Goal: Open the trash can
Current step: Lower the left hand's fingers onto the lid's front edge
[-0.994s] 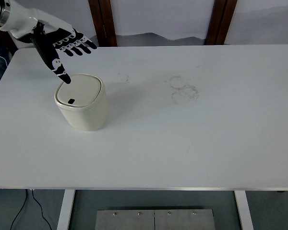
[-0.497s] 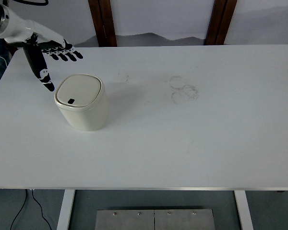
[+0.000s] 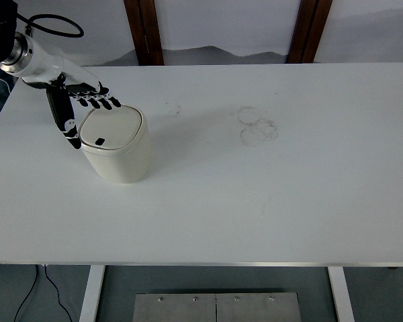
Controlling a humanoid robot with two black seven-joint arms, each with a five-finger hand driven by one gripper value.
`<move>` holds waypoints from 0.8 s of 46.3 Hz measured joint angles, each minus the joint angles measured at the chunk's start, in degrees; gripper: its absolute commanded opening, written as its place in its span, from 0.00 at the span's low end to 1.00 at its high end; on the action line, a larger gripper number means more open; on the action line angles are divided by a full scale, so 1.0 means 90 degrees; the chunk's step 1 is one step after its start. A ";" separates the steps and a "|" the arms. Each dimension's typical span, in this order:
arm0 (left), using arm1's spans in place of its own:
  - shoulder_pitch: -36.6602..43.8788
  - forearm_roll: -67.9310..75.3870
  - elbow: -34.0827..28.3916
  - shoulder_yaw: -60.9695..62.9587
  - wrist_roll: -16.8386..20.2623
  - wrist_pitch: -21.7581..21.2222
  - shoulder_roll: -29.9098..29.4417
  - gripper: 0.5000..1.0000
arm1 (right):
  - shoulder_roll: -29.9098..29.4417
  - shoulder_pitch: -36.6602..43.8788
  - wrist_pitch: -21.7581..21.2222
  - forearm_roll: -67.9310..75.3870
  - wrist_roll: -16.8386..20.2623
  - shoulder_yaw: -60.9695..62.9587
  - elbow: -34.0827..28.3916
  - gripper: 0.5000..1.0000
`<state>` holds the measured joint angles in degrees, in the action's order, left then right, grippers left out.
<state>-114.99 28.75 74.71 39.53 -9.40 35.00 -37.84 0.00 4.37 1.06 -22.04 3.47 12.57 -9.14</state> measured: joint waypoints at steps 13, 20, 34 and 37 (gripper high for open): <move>0.0099 0.0009 0.0011 0.0049 -0.0005 0.0000 0.0080 1.00 | 0.0000 0.0023 0.0000 0.0000 0.0000 0.0000 0.0000 0.99; 0.0111 0.0120 0.0055 0.0178 -0.0009 0.0000 0.0037 1.00 | 0.0000 0.0047 0.0000 -0.0002 0.0000 0.0000 0.0000 0.99; 0.0197 0.0127 0.0098 0.0284 -0.0010 0.0000 0.0052 1.00 | 0.0000 0.0100 0.0000 -0.0001 -0.0004 0.0000 0.0000 0.99; 0.0228 0.0127 0.0098 0.0282 -0.0010 0.0000 0.0063 1.00 | 0.0000 0.0100 0.0000 0.0000 -0.0004 0.0000 0.0000 0.99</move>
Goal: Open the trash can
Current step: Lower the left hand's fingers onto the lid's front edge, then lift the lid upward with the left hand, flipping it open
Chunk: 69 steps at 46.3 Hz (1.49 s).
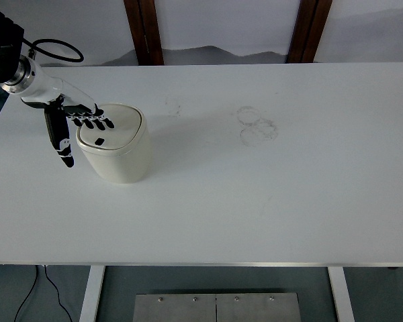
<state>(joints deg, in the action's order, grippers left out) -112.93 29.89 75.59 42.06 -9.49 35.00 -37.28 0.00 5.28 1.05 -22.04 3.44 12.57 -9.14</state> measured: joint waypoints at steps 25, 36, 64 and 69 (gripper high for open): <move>0.0205 0.0000 -0.0014 -0.0021 0.0001 -0.0002 0.0010 1.00 | 0.0000 0.0000 0.0000 0.0000 0.0000 0.0000 0.0000 0.99; 0.0238 0.0000 -0.0017 -0.0019 0.0002 -0.0003 0.0010 1.00 | 0.0000 0.0000 0.0000 0.0000 -0.0001 0.0000 0.0000 0.99; -0.0383 -0.0157 -0.0085 -0.0286 0.0011 0.0001 -0.0069 1.00 | 0.0000 0.0069 0.0000 -0.0002 0.0000 -0.0003 0.0001 0.99; -0.0401 -0.0158 -0.0154 -0.0449 0.0010 0.0000 -0.0085 1.00 | 0.0000 0.0060 0.0000 -0.0002 0.0000 -0.0007 0.0000 0.99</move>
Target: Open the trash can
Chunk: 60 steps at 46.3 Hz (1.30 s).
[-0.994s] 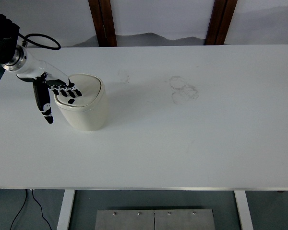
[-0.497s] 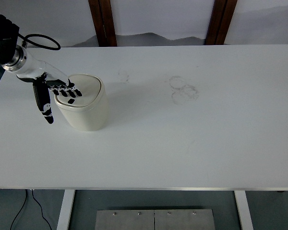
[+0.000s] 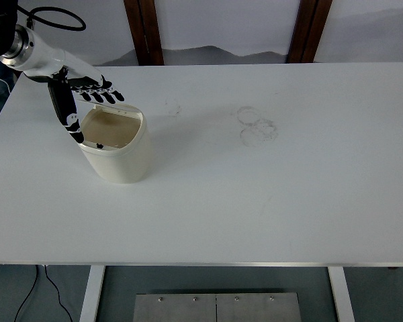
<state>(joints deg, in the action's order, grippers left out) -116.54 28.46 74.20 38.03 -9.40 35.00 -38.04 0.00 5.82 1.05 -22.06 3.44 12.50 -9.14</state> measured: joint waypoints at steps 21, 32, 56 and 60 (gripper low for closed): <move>0.0128 -0.0345 -0.1319 -0.1162 0.0007 0.0000 0.0407 1.00 | 0.0000 -0.0006 -0.0003 0.0006 0.0003 -0.0003 0.0000 0.99; 0.0110 -0.1312 -0.2622 -0.2118 0.0016 -0.0001 0.0744 1.00 | 0.0000 -0.0014 -0.0002 0.0009 0.0007 -0.0002 0.0003 0.99; 0.1436 -0.2612 -0.5690 -0.4933 0.1340 -0.0182 0.1055 1.00 | 0.0000 -0.0061 0.0001 0.0008 0.0009 -0.0003 0.0000 0.99; 0.1735 -0.2874 -0.5711 -0.5199 0.1447 -0.0231 0.1031 1.00 | 0.0000 -0.0067 0.0001 0.0009 0.0009 -0.0003 -0.0001 0.99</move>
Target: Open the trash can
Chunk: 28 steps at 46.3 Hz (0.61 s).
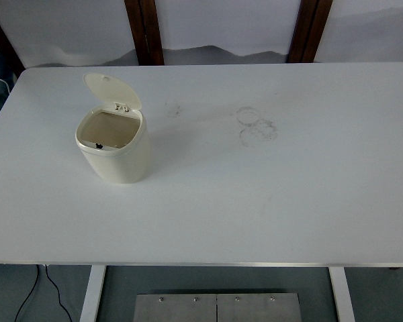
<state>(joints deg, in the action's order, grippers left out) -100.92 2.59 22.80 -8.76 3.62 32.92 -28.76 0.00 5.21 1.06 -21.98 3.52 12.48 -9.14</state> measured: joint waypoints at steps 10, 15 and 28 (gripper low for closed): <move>0.0904 -0.0948 -0.0007 -0.0830 0.0013 -0.0209 -0.0220 1.00 | 0.0000 -0.0061 0.0000 0.0001 0.0000 0.0001 0.0000 0.99; 0.1391 -0.1186 -0.0014 -0.1241 0.0020 -0.0212 -0.0316 1.00 | 0.0000 -0.0065 -0.0002 0.0001 -0.0001 0.0001 0.0000 0.99; 0.2510 -0.1434 -0.0194 -0.2399 0.0019 -0.0212 -0.0420 1.00 | 0.0000 -0.0110 -0.0004 0.0008 0.0000 0.0001 0.0000 0.99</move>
<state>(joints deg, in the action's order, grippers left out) -78.33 -10.31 21.06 -30.35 3.80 31.01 -32.54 0.00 4.23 1.03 -21.91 3.52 12.48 -9.14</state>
